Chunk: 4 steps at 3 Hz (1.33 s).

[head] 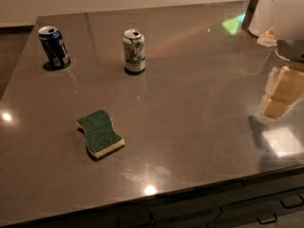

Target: Pick sponge

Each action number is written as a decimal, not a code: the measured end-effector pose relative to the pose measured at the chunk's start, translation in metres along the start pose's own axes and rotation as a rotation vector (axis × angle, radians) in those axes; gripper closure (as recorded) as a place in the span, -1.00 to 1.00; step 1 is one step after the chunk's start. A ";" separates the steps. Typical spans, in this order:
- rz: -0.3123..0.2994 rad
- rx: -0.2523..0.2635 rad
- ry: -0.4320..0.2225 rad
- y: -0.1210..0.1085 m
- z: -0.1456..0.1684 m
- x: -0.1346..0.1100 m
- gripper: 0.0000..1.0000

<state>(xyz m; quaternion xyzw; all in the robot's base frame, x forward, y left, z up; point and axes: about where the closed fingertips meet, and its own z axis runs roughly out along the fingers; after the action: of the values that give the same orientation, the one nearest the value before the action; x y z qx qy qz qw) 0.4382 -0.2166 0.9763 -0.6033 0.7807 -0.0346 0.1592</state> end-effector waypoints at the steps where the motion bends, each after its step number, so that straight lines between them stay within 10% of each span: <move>1: 0.000 0.000 0.000 0.000 0.000 0.000 -1.00; 4: -0.036 -0.039 -0.142 0.000 0.048 -0.088 -1.00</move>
Offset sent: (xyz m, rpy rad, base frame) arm 0.0132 0.0178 -0.0106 0.0307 0.0286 0.0019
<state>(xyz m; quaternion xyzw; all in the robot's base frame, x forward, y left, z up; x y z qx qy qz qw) 0.4711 -0.1265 0.9491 -0.6213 0.7569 0.0206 0.2016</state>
